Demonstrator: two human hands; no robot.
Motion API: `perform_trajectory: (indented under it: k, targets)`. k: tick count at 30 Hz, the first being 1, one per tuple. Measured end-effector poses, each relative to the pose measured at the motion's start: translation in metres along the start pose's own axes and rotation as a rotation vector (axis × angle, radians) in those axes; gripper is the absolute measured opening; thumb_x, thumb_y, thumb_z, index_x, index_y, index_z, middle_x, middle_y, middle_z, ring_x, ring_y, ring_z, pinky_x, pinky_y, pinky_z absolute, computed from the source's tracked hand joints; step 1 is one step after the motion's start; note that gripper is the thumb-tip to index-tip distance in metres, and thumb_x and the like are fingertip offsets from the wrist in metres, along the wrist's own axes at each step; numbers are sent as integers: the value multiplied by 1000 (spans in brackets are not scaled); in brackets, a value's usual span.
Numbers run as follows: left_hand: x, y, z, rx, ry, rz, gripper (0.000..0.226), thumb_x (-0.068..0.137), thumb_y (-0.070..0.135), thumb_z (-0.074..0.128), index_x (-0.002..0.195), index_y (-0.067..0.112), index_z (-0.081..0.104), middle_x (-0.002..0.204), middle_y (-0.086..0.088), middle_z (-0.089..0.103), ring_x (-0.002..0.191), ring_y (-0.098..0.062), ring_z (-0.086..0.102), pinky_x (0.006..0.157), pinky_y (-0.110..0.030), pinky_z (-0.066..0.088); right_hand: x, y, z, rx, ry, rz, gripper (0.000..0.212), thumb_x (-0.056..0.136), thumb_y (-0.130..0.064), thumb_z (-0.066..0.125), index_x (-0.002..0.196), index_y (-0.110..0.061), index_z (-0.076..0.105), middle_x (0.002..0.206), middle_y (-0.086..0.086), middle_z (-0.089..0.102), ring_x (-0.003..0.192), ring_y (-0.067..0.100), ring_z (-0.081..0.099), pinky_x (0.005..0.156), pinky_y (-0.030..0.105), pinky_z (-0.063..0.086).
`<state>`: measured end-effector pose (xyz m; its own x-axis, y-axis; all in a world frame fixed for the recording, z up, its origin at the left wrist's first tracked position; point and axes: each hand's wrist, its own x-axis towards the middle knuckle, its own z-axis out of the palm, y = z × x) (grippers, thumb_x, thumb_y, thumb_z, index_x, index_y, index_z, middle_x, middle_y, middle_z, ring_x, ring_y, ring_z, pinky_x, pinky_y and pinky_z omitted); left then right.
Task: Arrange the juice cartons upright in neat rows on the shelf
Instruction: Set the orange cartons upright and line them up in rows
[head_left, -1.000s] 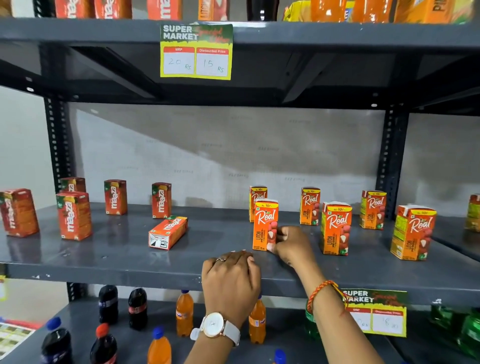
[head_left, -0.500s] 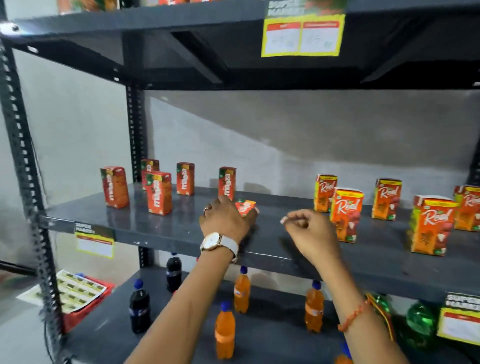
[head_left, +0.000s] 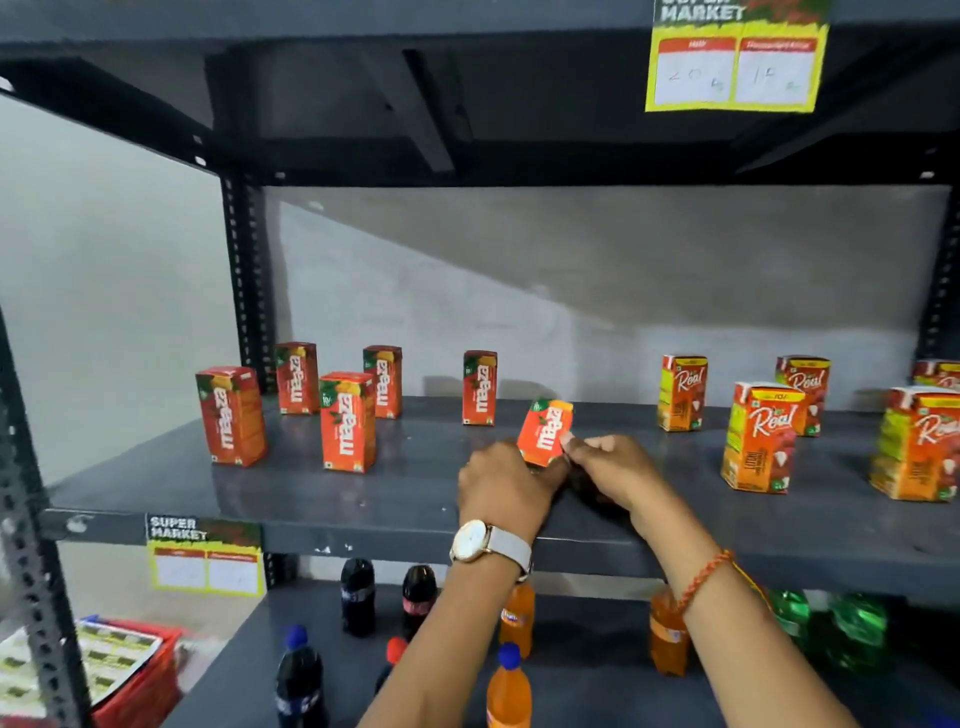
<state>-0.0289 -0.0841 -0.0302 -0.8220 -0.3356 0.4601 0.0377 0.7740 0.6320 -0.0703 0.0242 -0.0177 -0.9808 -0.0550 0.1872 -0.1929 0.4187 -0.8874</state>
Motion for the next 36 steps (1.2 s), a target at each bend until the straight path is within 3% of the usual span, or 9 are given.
perform_trajectory:
  k: [3, 5, 6, 9, 12, 17, 23, 32, 36]
  targets:
    - [3, -4, -3, -218, -40, 43, 38, 77, 42, 68, 101, 13, 65, 101, -10, 72, 95, -28, 65, 75, -28, 47, -6, 0, 0, 263, 66, -113, 21, 88, -13, 58, 92, 3, 70, 61, -5, 68, 55, 1, 55, 59, 20, 44]
    - [7, -7, -7, -401, -102, 11, 33, 80, 33, 69, 103, 12, 62, 106, -8, 70, 99, -23, 64, 89, -30, 50, -14, -3, -3, 370, 61, -135, 28, 88, -5, 56, 113, 6, 62, 87, 0, 71, 71, 2, 61, 60, 10, 51]
    - [10, -8, -8, -476, -123, -18, 30, 81, 28, 68, 105, 11, 60, 107, -9, 69, 101, -22, 63, 93, -33, 49, -18, -5, -5, 392, 38, -124, 32, 88, -5, 55, 119, 4, 58, 103, 6, 67, 80, 8, 62, 64, 15, 53]
    - [16, -12, -11, -515, -163, -30, 34, 86, 20, 64, 118, 10, 58, 111, -10, 67, 107, -23, 61, 98, -34, 46, -25, -2, -14, 315, 26, -131, 33, 90, -10, 54, 122, -5, 58, 119, 17, 65, 90, 20, 66, 59, 25, 52]
    - [17, -14, -11, -516, -160, -11, 28, 87, 17, 62, 115, 10, 63, 110, -5, 67, 107, -20, 60, 94, -26, 44, -27, 8, -23, -53, 163, -218, 30, 90, -14, 54, 118, -8, 62, 121, 10, 65, 113, 23, 59, 78, 20, 40]
    - [24, -20, -3, -649, -126, -92, 17, 82, 12, 67, 90, 27, 62, 107, -10, 69, 103, -25, 63, 97, -45, 49, -30, 19, -23, -427, 179, -244, 22, 89, -17, 54, 102, -14, 72, 110, 4, 72, 102, 20, 65, 85, 25, 48]
    - [28, -26, 0, -721, -148, -154, 24, 82, 10, 67, 79, 32, 59, 102, -7, 67, 104, -29, 63, 94, -51, 50, -31, 19, -23, -468, 187, -254, 20, 89, -18, 55, 98, -15, 73, 106, 2, 74, 97, 19, 66, 81, 28, 51]
    - [50, -56, -48, -395, -126, -203, 31, 85, 17, 64, 115, 10, 58, 115, -6, 66, 108, -23, 60, 100, -34, 44, -36, 19, -19, -536, 151, -312, 20, 89, -26, 55, 99, -22, 72, 105, -3, 73, 93, 14, 67, 77, 23, 50]
    - [52, -59, -54, -260, -179, -214, 35, 86, 20, 62, 118, 8, 56, 119, -9, 65, 111, -23, 59, 99, -29, 42, -43, 16, -18, -683, 112, -316, 37, 91, -43, 43, 78, -21, 70, 68, -6, 66, 72, 15, 66, 57, 24, 46]
